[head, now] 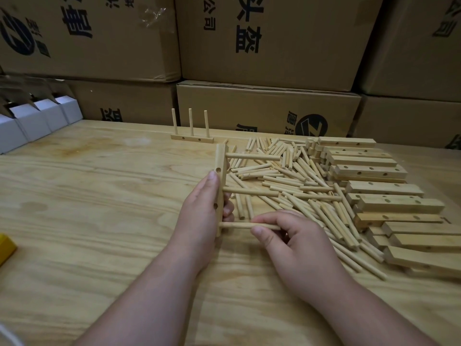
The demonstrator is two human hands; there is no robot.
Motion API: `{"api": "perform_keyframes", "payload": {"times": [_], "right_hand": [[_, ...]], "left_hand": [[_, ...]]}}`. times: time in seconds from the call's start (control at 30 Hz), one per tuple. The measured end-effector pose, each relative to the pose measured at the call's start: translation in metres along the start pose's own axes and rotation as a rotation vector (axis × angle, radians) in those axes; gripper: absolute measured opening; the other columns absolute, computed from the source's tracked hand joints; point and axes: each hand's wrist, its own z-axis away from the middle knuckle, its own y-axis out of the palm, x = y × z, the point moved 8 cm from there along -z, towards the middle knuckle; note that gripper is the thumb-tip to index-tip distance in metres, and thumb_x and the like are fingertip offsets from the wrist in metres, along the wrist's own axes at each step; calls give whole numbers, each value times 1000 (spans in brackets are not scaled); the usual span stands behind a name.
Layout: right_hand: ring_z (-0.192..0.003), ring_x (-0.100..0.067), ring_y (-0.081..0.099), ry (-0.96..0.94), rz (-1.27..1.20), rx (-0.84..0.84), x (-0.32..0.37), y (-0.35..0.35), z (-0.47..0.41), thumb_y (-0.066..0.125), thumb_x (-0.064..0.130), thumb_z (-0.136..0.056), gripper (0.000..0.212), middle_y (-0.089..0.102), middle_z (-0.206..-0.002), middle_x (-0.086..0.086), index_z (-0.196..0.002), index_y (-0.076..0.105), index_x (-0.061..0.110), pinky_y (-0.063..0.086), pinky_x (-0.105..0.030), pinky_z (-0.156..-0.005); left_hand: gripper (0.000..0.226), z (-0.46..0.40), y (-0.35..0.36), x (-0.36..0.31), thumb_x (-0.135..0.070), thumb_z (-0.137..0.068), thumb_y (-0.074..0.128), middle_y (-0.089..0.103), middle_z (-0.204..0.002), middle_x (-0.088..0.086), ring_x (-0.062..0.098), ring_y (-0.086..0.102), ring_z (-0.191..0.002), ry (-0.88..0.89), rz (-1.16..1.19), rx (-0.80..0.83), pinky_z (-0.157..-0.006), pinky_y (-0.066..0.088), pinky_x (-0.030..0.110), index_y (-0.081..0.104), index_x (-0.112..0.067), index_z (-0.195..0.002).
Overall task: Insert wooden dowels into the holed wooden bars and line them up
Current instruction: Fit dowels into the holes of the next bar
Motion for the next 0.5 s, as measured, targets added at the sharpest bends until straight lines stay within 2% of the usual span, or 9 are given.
{"api": "perform_keyframes", "payload": {"times": [0.07, 0.17, 0.37, 0.43, 0.5], "right_hand": [[-80, -2, 64, -9, -1, -12, 1, 0, 0, 74, 29, -85, 9, 66, -93, 22, -90, 75, 37, 43, -7, -68], [-79, -2, 64, -25, 29, -17, 3, 0, 0, 68, 37, -83, 17, 66, -91, 20, -93, 78, 28, 44, -8, -68], [-84, -2, 65, -46, 38, -1, 4, -1, 0, 67, 37, -86, 16, 66, -92, 20, -94, 77, 29, 45, -9, -70], [-84, -1, 64, -71, 81, 3, 7, -2, 0, 65, 37, -88, 16, 65, -87, 18, -96, 77, 29, 45, -10, -70], [-82, -2, 62, -116, 160, 23, 14, -2, 0, 60, 38, -92, 17, 62, -81, 18, -97, 74, 30, 48, -18, -69]], "left_hand": [[35, 0, 0, -1, -55, -92, 51, 51, -67, -4, 12, 45, -56, 21, 32, 5, -52, 40, 29, 74, -31, -101], [34, 1, 2, -2, -52, -92, 51, 50, -69, -4, 12, 44, -56, 43, 63, 18, -51, 41, 28, 75, -30, -104], [35, 1, 3, -2, -46, -90, 57, 47, -72, -2, 12, 44, -58, 45, 82, 17, -52, 40, 28, 70, -23, -114], [32, 2, 3, -2, -46, -89, 58, 47, -72, -3, 12, 43, -58, 47, 77, 23, -52, 40, 28, 70, -25, -111], [28, 3, 5, -3, -45, -89, 58, 48, -72, -4, 12, 44, -58, 49, 68, 31, -53, 41, 28, 71, -27, -107]]}}
